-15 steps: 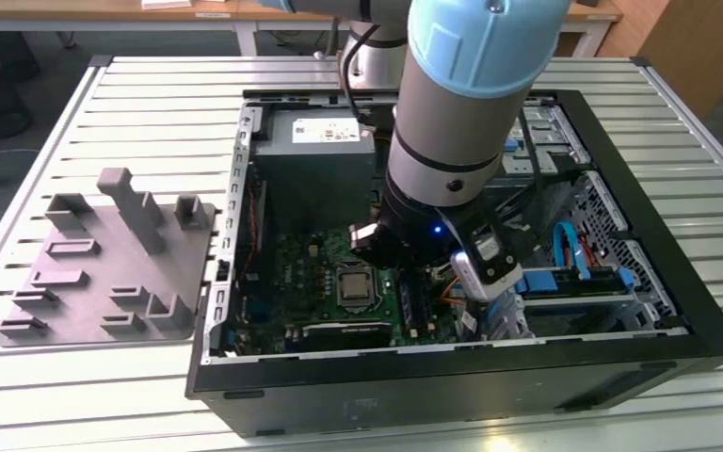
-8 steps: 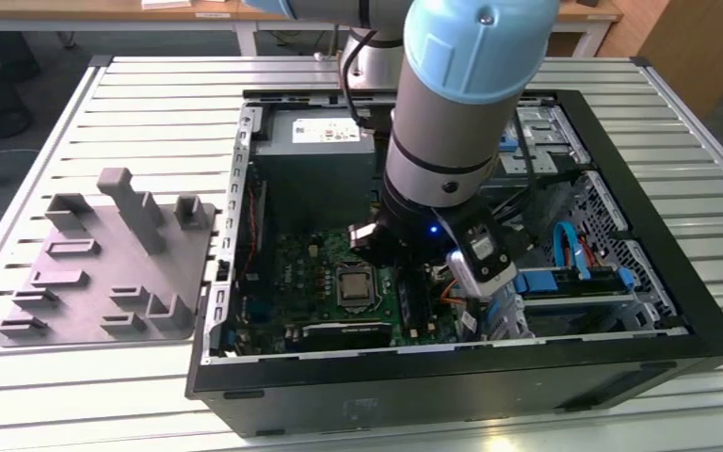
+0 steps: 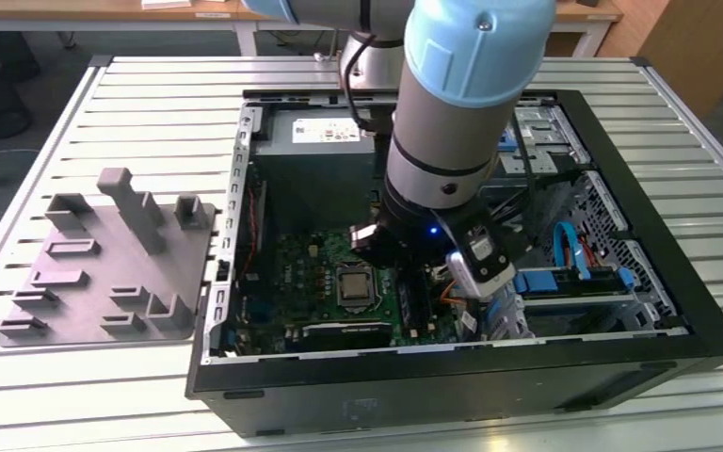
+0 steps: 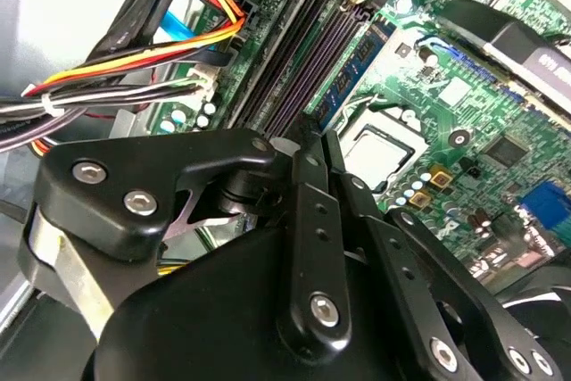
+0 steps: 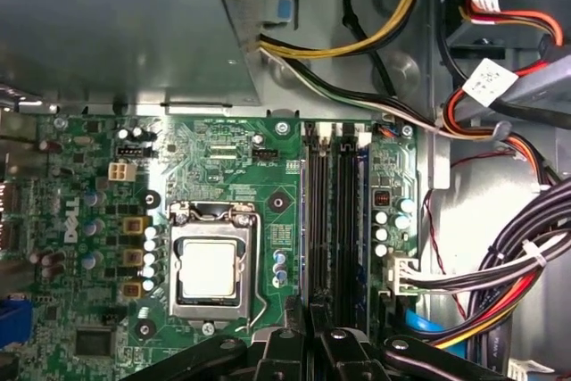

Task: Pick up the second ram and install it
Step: 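Insert the second ram into the second slot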

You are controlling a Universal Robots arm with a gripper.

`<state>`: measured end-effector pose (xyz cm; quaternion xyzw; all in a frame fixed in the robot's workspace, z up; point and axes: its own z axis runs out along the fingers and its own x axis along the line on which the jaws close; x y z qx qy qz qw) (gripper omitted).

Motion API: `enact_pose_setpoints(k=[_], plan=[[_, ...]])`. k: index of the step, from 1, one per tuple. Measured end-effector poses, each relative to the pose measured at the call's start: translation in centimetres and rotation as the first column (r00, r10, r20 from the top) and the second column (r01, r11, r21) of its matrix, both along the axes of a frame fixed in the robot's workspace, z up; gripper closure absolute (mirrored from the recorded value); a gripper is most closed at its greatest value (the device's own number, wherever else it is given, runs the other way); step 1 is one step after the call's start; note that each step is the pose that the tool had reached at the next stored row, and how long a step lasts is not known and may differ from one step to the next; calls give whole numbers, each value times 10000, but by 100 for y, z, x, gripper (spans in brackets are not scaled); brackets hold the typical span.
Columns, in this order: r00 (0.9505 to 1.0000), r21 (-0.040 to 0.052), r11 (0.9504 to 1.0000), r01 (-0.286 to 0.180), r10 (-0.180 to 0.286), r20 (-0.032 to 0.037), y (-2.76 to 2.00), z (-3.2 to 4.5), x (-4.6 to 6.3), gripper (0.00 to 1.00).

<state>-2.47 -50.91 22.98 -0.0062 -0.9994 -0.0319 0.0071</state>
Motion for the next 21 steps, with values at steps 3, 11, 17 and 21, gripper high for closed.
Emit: enact_pose_setpoints(k=[3, 11, 17, 21], plan=[[9994, -16, 9994, 333, -333, 0, 2, -10, 5, 86], [9988, -107, 9987, 498, -498, 4, 17, -37, 50, 86], [9981, -141, 9980, 609, -609, 6, 51, -62, 51, 86], [9978, -176, 9977, 659, -659, 9, 63, -76, 52, 86]])
